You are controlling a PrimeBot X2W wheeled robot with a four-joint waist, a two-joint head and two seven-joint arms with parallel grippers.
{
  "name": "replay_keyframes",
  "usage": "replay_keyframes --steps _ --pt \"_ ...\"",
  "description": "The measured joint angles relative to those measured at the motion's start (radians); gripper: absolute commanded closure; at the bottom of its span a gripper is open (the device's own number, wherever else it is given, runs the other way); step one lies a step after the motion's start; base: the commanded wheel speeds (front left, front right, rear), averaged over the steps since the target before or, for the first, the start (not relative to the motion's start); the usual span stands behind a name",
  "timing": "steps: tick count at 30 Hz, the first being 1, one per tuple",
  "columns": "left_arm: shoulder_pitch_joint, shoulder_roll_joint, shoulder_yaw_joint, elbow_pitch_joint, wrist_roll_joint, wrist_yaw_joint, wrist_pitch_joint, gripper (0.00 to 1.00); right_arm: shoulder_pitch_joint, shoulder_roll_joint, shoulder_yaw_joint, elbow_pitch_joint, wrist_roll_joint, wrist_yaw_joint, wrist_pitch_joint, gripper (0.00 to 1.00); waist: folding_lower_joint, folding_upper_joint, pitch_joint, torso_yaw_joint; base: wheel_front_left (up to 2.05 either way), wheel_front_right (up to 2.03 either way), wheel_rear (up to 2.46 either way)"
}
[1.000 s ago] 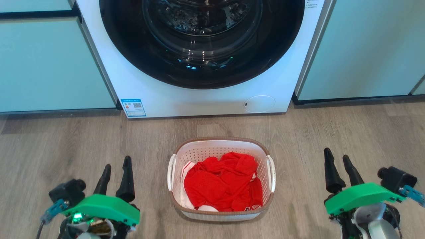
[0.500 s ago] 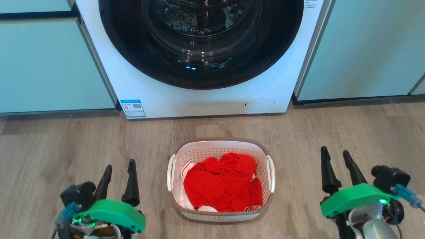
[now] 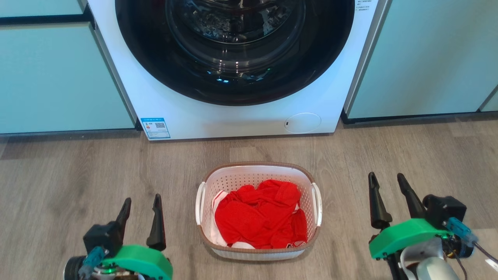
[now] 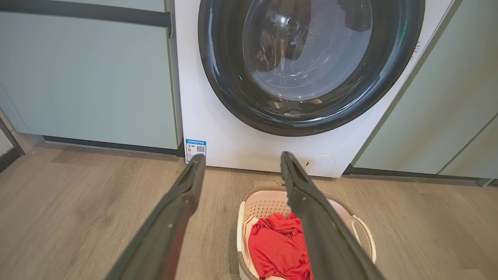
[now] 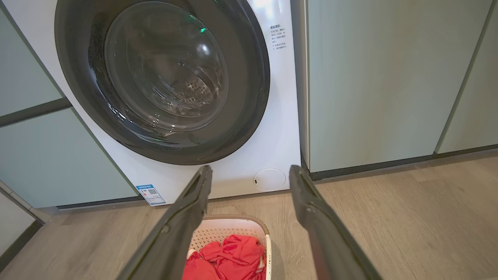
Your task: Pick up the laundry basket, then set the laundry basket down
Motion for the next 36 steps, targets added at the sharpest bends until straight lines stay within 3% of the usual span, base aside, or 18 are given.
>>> replay_keyframes --steps 19,36 --pt "0.038 -0.006 0.002 -0.009 0.200 0.000 -0.051 0.00 0.003 -0.002 0.033 0.005 -0.202 0.000 -0.052 0.00 0.0000 0.0000 -0.011 -0.001 0.00 0.00 0.00" --pt "0.040 -0.010 0.010 -0.009 0.202 -0.006 -0.051 0.00 0.003 -0.002 0.032 0.010 -0.204 0.000 -0.052 0.00 0.0000 0.0000 -0.009 -0.005 0.00 0.00 0.00"
